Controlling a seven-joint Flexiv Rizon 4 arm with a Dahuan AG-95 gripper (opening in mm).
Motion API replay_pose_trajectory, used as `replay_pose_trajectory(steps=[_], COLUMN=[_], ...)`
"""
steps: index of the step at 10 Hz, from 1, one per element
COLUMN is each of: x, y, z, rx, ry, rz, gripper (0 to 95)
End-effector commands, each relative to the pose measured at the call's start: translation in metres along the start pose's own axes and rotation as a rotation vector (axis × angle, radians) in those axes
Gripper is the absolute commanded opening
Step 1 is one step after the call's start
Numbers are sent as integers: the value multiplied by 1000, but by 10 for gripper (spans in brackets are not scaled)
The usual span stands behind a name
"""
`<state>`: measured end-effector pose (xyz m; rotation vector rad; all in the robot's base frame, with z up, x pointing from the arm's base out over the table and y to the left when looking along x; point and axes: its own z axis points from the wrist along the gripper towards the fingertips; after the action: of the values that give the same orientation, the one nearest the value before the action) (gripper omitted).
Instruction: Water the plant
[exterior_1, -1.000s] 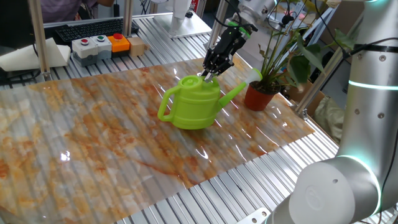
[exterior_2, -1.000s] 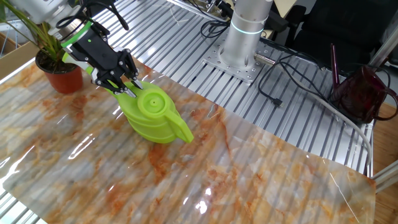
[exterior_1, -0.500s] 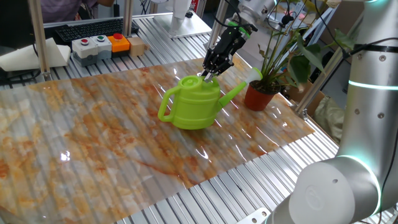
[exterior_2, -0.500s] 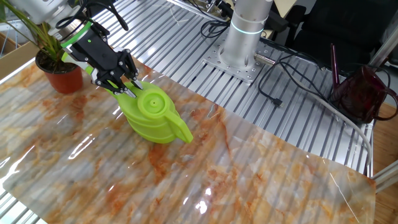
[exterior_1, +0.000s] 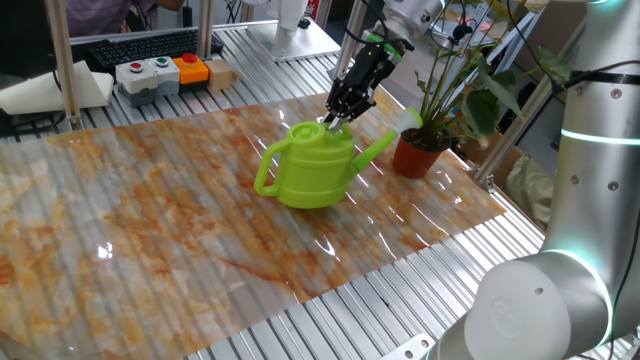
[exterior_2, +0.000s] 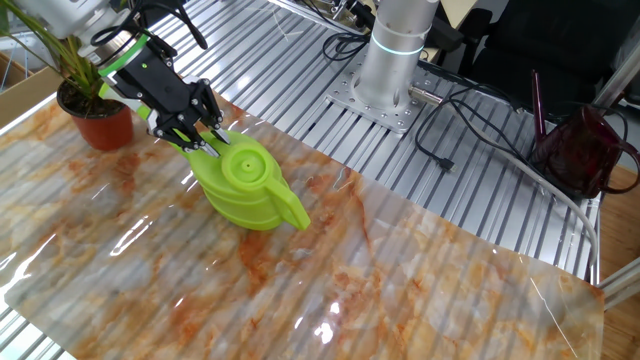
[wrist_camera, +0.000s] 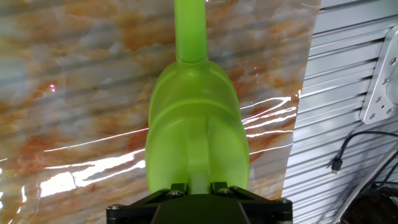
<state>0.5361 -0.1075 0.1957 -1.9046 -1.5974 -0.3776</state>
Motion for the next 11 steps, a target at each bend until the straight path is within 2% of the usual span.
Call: replay_pose_trajectory(steps=[1, 11], x=[1, 1], y=[-1, -1], z=[0, 0], rx=[1, 2], ry=[1, 6], rz=[2, 10], gripper=[0, 0])
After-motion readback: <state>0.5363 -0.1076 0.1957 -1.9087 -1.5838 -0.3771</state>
